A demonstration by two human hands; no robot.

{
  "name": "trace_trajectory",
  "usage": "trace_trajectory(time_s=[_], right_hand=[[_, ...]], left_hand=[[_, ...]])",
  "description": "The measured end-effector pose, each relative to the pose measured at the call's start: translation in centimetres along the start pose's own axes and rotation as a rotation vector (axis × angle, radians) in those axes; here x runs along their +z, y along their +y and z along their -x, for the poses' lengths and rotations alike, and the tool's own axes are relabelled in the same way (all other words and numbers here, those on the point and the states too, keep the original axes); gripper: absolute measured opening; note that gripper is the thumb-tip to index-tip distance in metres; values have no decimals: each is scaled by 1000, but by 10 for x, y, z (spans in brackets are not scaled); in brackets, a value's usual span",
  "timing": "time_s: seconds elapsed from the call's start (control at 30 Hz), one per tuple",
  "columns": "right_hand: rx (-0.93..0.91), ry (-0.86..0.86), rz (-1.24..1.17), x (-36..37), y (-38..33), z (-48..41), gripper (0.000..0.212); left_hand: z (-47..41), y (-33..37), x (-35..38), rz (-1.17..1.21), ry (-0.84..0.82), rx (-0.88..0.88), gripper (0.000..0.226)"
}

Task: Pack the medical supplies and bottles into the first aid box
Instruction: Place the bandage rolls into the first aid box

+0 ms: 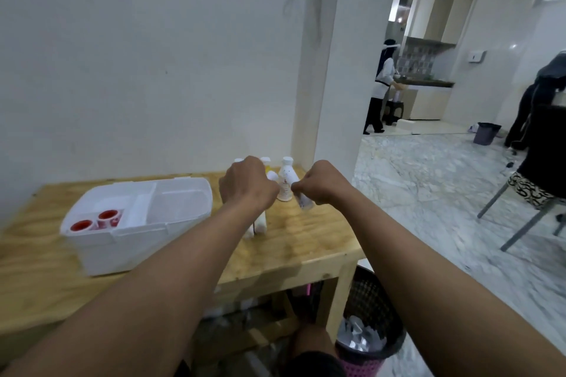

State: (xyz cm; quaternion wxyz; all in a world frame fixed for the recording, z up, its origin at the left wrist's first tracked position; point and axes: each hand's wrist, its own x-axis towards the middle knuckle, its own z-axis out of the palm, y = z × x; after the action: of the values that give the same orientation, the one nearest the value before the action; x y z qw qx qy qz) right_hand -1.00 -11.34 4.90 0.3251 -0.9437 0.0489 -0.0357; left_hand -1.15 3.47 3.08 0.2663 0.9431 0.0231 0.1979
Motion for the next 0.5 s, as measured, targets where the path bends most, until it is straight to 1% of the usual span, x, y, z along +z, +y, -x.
trace_trajectory(time_s=[0.1,0.17,0.33,0.43,0.5], right_hand=[[-29,-6,-61,-1,-24,9,25],[-42,-17,-87,0,-41,15,20],[-86,-74,-149,9,-85,23,19],[-111,-108,-184,17,-112,25,29],[-129,-136,-191,25,-130,27,30]], left_hand=[[-2,-7,-31,56,10,-54,15],[-3,-15,-51,108,23,-87,19],[-6,-48,-95,184,59,-179,25],[-9,-75,-120,195,63,-247,24],[-10,-94,-137,192,71,-296,21]])
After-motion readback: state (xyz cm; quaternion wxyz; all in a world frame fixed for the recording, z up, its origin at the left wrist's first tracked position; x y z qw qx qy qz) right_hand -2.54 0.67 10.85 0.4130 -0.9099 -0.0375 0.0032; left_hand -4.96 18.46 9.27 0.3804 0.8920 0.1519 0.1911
